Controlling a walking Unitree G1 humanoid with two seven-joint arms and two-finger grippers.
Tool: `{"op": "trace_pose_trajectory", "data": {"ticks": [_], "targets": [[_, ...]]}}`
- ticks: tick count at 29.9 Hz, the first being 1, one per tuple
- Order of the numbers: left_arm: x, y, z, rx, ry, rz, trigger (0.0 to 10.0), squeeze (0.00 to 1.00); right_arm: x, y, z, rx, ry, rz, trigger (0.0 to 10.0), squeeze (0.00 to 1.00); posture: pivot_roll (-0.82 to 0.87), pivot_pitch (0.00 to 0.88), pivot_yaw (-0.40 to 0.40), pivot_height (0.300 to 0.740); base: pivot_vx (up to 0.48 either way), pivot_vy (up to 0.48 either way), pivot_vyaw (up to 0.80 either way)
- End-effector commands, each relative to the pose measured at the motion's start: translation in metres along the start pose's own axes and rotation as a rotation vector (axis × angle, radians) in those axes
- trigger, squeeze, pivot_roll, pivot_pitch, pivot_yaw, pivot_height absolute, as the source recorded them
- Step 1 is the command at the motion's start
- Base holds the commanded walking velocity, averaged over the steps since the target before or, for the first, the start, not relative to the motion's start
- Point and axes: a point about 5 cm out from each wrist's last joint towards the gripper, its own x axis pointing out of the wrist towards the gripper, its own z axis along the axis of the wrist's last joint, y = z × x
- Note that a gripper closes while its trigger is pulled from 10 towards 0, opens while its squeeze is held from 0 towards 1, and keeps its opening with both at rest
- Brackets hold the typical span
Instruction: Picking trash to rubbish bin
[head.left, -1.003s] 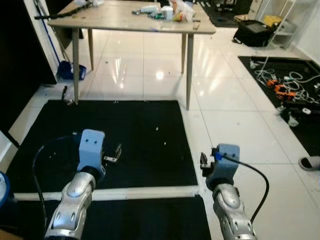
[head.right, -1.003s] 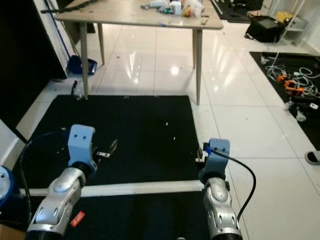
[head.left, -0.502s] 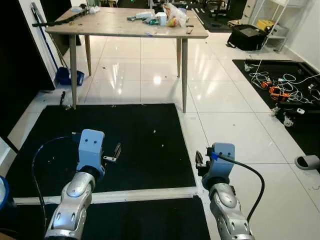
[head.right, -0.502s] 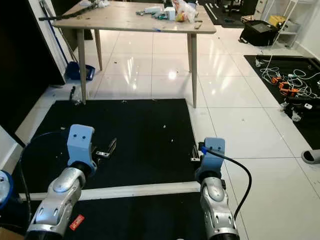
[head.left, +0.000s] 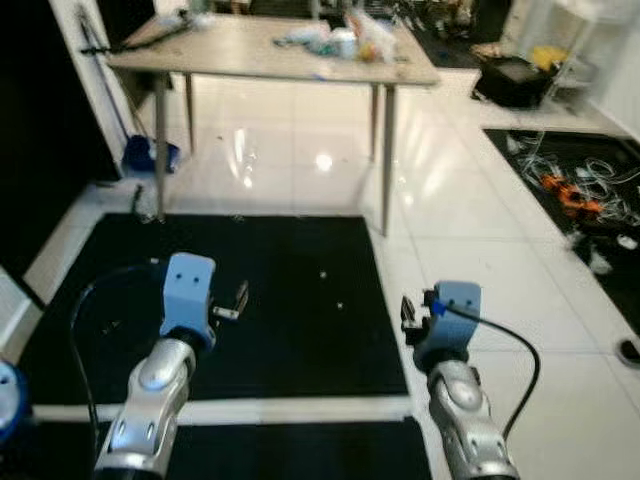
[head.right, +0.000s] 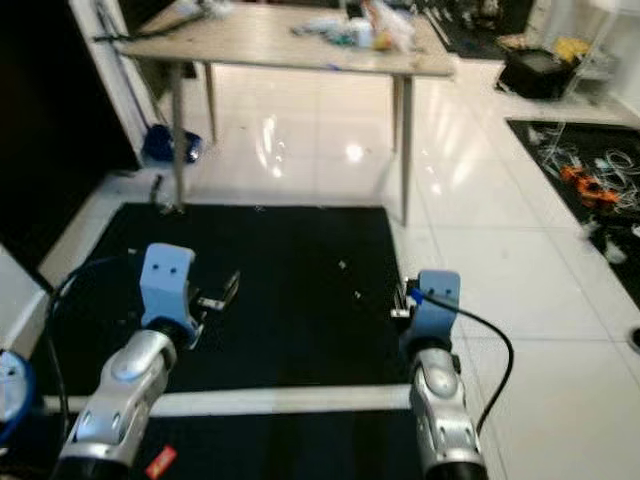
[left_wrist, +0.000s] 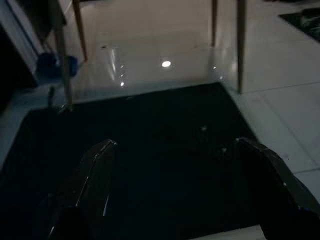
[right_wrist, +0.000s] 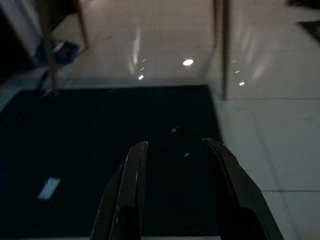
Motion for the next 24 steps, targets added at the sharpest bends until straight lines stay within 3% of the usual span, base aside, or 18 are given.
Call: {"op": "trace_pose_trajectory", "data": {"ticks": [1,24], "targets": [[-0.0004,-0.0035,-0.0041,0.005,0.018,-0.015,10.0,0.00,-0.0027,-0.0090,-0.0035,-0.005,0.016,-0.028,10.0,0.00,-0.03,0.093,0.001,0.740,0.307,0.000,0.00],[0.0005,-0.0059,-0.0033,0.016,0.016,-0.031,10.0,0.00,-0.0038,-0.0112,-0.0039,0.018,0.017,-0.042,10.0,0.00,-0.04,0.104,0.006,0.740,0.310,0.000,0.00]]}}
